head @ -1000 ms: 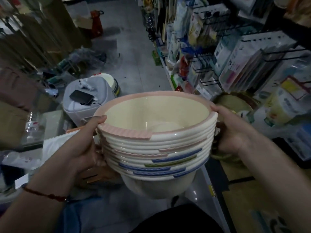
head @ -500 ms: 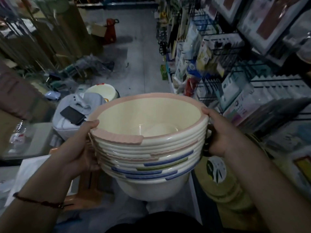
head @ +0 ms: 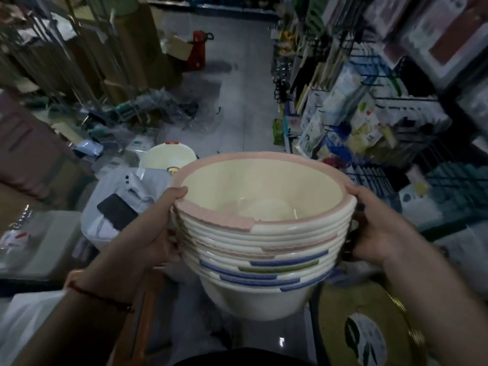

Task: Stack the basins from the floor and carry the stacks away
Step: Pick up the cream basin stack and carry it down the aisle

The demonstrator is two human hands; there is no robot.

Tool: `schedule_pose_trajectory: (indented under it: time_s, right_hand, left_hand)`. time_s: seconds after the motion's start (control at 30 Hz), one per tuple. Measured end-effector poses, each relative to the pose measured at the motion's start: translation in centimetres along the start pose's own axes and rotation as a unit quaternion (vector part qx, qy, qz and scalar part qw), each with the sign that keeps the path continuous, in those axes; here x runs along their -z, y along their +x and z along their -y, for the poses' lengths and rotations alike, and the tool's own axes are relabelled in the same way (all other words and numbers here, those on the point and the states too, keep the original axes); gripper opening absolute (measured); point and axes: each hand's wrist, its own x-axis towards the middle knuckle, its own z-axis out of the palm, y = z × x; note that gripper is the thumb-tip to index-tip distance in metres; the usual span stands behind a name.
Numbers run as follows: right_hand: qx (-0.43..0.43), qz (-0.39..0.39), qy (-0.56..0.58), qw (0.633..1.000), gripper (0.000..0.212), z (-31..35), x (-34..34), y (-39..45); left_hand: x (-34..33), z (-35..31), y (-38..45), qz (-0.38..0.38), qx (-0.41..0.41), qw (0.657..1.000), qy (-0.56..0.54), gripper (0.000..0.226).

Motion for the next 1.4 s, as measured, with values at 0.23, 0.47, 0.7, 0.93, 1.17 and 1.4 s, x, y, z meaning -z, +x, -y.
schedule_pose_trajectory:
  time_s: [0.23,0.47,0.7,0.93,1.17,1.4]
  right_hand:
    - [-0.025,-0.001,-0.005,1.000,0.048,4.3,-6.3,5.6]
    - [-0.048,0.051,-0.004,0.998,0.055,9.9,-9.6,11.4]
    - [-0.057,0.078,-0.019,0.995,0.081,17.7,-10.9,20.8]
    - [-0.048,0.091,-0.040,0.994,0.052,28.5,-13.1,30.5]
    - [-0.047,0.121,-0.151,0.980,0.068,36.9,-19.9,36.2]
    - [-0.063,0.146,-0.255,0.954,0.055,40.4,-29.5,39.3]
  left_hand:
    - [1.4,-7.8,7.0,-0.021,0.004,1.000,0.013,0.042]
    - [1.8,-14.1,12.8,-0.012,0.015,0.999,0.032,0.046]
    - [-2.8,-21.6,19.6,-0.035,0.004,0.998,0.058,0.056]
    - [-8.5,-27.5,26.3,-0.064,-0.035,0.997,0.010,0.043]
    - [-10.1,-31.5,28.1,-0.122,-0.041,0.988,-0.088,0.037]
    - [-7.3,-34.2,30.8,-0.190,-0.057,0.965,-0.173,0.034]
